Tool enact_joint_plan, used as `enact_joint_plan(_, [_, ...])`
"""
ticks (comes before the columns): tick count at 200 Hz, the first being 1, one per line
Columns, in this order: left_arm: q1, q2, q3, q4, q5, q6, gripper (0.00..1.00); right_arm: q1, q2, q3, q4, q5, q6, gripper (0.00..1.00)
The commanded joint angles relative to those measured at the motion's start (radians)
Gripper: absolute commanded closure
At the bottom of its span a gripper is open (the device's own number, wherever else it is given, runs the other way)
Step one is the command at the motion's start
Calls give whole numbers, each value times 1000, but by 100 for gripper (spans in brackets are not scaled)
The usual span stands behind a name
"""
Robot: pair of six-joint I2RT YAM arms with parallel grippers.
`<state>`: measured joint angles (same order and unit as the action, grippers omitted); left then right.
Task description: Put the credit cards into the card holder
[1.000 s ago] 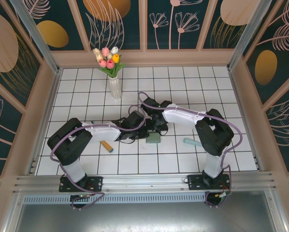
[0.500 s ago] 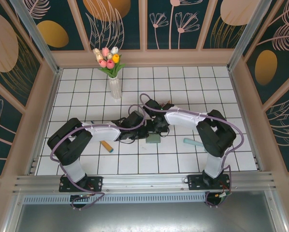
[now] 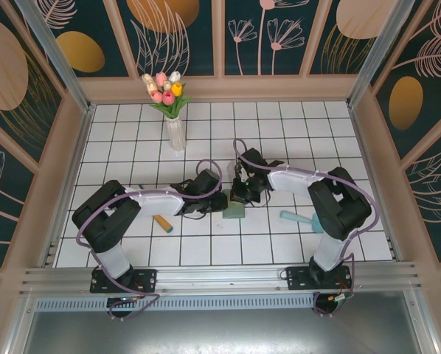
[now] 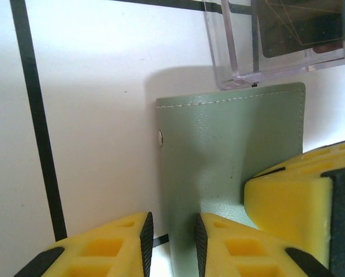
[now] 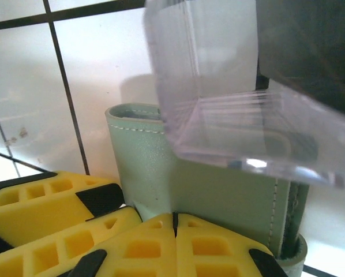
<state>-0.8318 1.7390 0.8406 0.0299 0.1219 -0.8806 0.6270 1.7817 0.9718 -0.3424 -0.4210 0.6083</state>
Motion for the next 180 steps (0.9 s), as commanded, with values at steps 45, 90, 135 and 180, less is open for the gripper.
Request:
enact_joint_plan(45, [-7,-68,-15,-23,-20,12,71,-30,325,-176,-73,182,-32,100])
enact_joint_plan(90, [-6,-80,-10,-39,-43,14,71,-33,408,-80,-162,239,-37,100])
enact_joint_plan(135, [5,-110,-47,-24,-59,8,71,-29,397,-45,-212,275,-44,100])
enact_joint_plan(180, [14,-116,-50,-21,-64,14,70,-3,207,91,-259,264,-31,99])
